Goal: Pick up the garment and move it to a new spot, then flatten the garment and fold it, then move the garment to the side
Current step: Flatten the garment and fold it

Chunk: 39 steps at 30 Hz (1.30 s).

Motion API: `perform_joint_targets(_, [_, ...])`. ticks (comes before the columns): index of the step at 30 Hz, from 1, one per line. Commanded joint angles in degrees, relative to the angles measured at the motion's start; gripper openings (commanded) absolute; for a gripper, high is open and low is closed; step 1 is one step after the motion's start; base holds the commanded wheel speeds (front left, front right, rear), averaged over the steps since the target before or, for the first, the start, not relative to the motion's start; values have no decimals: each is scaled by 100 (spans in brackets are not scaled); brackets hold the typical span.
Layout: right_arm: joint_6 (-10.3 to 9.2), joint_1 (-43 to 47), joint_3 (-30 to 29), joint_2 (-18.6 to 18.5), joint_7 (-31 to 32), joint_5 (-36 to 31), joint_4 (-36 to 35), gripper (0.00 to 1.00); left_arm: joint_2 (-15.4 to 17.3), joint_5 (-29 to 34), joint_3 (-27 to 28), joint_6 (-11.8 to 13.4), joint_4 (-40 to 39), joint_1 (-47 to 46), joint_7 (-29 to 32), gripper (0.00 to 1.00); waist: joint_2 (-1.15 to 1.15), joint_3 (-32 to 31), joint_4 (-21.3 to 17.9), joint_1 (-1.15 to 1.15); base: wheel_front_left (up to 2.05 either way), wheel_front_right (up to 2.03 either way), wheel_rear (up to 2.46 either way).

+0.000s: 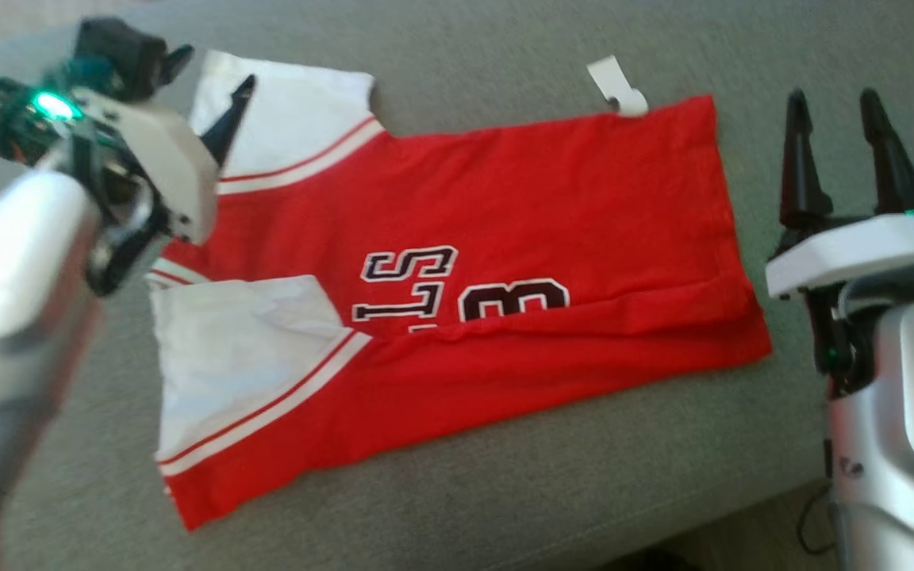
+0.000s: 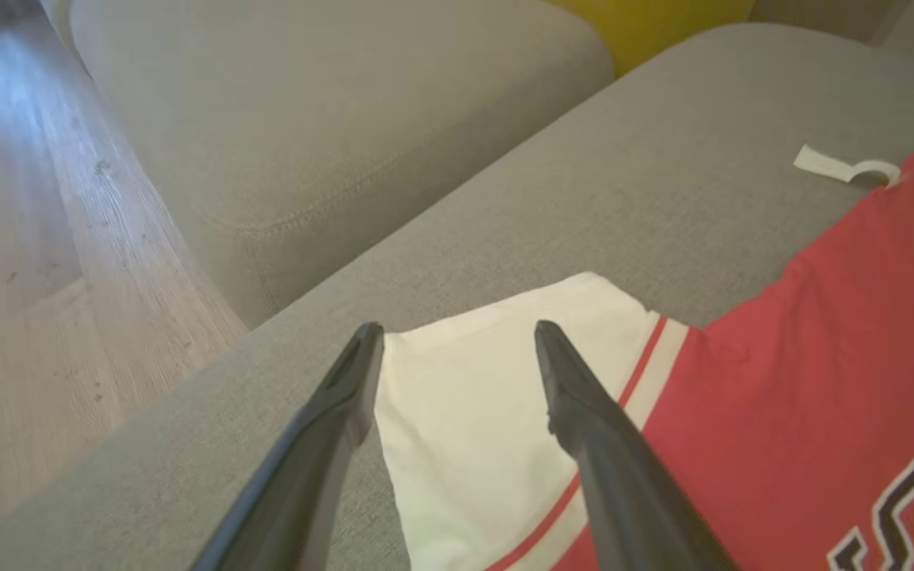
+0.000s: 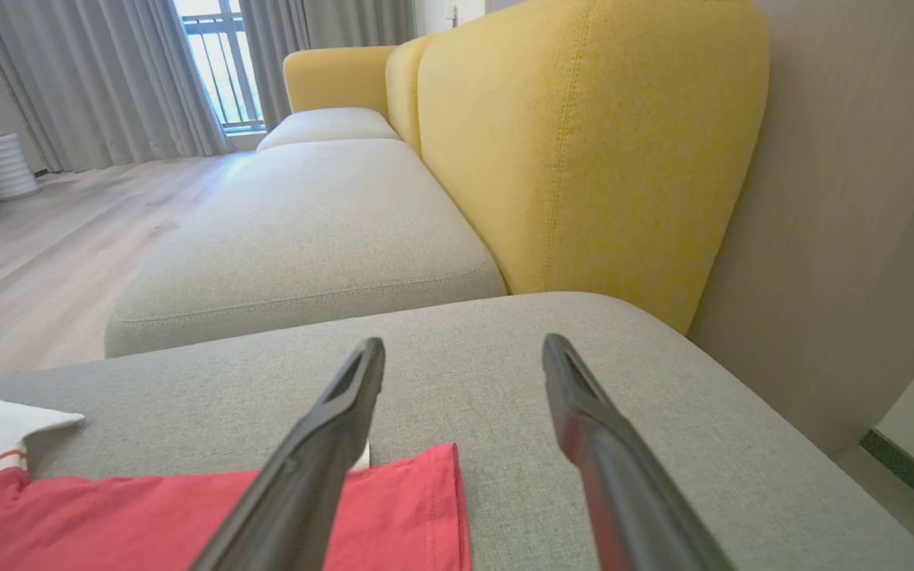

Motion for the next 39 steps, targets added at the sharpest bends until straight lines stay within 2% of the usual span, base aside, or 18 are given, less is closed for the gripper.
perform_joint_targets(1, [39,-227,190,-30,-65,43,-166,100,410,-193,65,12,-93,-411,159,100,0,267,-240,-2,0,0,0])
perform_joint_targets(7, [39,-495,387,-30,-217,270,-115,100,1189,-1184,-1052,11,-2,-1163,810,100,0,688,-461,-2,0,0,0])
perform_joint_targets(10, [39,-547,454,-30,-280,330,-95,100,1370,-1371,-1286,11,168,-1404,741,100,0,813,-541,-2,0,0,0])
perform_joint_targets(21, [39,-599,691,-30,-424,605,-187,100,1494,-1761,-1813,10,843,-1989,556,100,0,1142,-750,-2,0,0,0])
perform_joint_targets(30, [39,-600,700,-30,-491,653,-247,100,1473,-2502,-2301,10,995,-2126,1081,100,0,1253,-817,-2,0,0,0])
perform_joint_targets(31, [39,-601,671,-30,-492,634,-236,100,1457,-2638,-2347,10,974,-2109,1205,74,0,1250,-805,-2,0,0,0])
perform_joint_targets(32, [39,-604,647,-30,-491,617,-225,100,1446,-2770,-2381,10,944,-2094,1310,5,0,1243,-791,-2,0,0,0])
perform_joint_targets(33, [39,-610,621,-30,-487,594,-214,100,1441,-2908,-2406,10,916,-2077,1409,0,0,1230,-775,-2,0,0,0])
perform_joint_targets(35, [39,-636,584,-30,-472,543,-223,100,1455,-3050,-2472,10,854,-2082,1486,0,0,1192,-725,-2,0,0,0])
perform_joint_targets(39, [39,-674,529,-30,-395,404,-266,100,1406,-2998,-2543,10,805,-2158,997,0,0,1058,-558,-2,0,0,0])
